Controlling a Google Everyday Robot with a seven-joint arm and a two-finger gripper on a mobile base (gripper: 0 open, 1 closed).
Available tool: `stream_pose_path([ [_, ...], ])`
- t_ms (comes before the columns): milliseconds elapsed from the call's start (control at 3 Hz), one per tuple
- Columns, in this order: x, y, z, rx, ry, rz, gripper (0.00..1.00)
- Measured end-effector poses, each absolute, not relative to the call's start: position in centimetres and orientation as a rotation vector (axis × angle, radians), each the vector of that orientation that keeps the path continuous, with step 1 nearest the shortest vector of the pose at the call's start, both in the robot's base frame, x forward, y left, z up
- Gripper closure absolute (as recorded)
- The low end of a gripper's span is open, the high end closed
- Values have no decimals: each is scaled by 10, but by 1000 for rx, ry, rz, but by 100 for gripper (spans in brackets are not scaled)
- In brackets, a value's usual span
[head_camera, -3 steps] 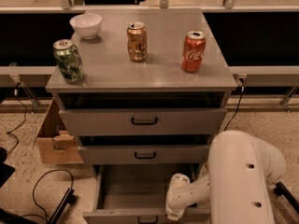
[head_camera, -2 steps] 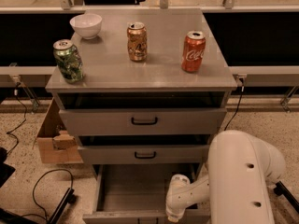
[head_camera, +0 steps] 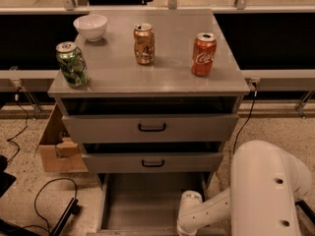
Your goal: Open bottom drawer
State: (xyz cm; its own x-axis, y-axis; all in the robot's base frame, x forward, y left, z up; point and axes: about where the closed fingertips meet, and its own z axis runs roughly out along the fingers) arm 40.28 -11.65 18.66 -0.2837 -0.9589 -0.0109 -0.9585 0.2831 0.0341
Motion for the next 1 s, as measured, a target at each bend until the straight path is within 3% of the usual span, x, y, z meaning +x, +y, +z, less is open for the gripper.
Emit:
stream_pose_path([
  [1000,401,-116,186,1872,-2504,-57,29],
])
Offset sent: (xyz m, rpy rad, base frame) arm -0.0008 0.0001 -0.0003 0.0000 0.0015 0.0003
